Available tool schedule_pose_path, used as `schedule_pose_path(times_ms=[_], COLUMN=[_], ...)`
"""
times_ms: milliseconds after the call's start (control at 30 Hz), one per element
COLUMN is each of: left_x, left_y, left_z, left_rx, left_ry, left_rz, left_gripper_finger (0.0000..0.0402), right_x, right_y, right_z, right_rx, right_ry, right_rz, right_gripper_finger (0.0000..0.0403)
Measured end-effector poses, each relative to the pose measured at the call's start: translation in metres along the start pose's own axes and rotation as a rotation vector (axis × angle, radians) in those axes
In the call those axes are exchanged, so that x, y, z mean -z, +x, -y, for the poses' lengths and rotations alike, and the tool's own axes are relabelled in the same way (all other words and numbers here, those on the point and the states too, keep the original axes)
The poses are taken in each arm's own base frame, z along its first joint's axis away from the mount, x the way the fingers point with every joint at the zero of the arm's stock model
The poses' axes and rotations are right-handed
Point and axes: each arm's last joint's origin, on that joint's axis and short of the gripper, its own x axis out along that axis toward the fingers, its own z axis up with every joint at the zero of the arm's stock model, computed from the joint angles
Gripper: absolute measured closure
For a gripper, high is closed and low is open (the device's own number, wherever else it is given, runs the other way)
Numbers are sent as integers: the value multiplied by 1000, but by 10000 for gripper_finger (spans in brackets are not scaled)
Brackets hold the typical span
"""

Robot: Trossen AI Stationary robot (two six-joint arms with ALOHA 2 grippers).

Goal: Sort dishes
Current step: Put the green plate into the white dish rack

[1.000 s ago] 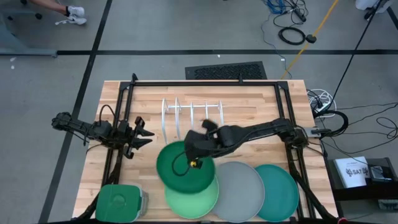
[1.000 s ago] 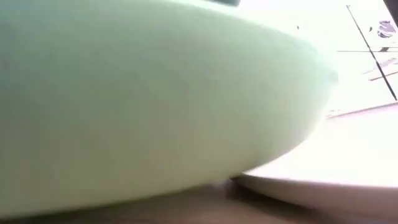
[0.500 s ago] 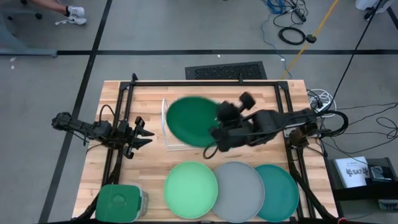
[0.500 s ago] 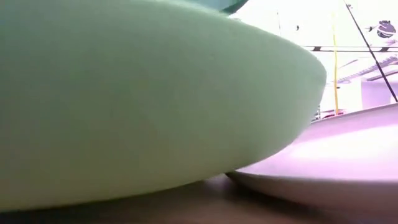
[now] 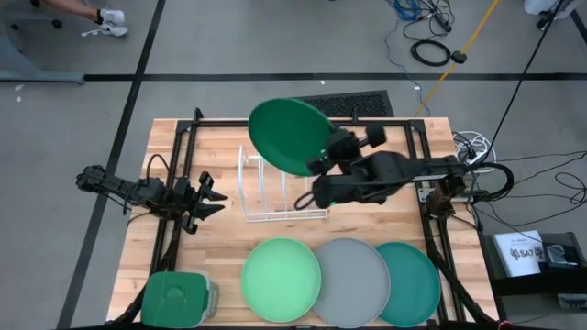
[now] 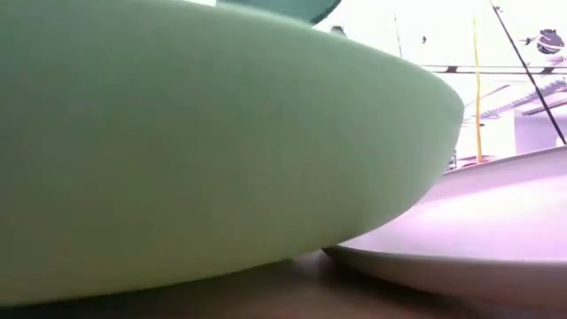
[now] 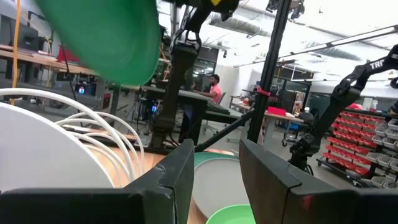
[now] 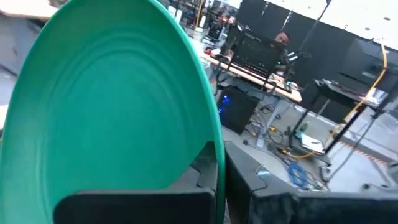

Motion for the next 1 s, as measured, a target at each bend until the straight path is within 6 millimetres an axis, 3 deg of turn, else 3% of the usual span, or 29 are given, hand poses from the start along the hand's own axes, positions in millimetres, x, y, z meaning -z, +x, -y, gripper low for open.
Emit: schedule_pose_path(times_ms=[167, 467, 600, 767, 1000], left_x=[0, 4, 6, 6, 6], left_y=[0, 0, 0, 0, 0], left_z=[0, 0, -1, -1, -1], left_rx=[0, -2, -4, -4, -2], left_ry=[0, -27, -27, -27, -27], left_rz=[-1, -39, -57, -61, -61], left_gripper_finger=[274, 274, 274, 274, 274], right_x=[11, 9, 0, 2, -1], right_y=[12, 19, 14, 12, -15], right_z=[-16, -13, -10, -20, -32], right_rx=[28, 93, 5, -150, -313], right_ry=[-67, -132, -42, 6, 5], right_rz=[-22, 19, -27, -137, -133], right_gripper_finger=[401, 399, 395, 400, 401])
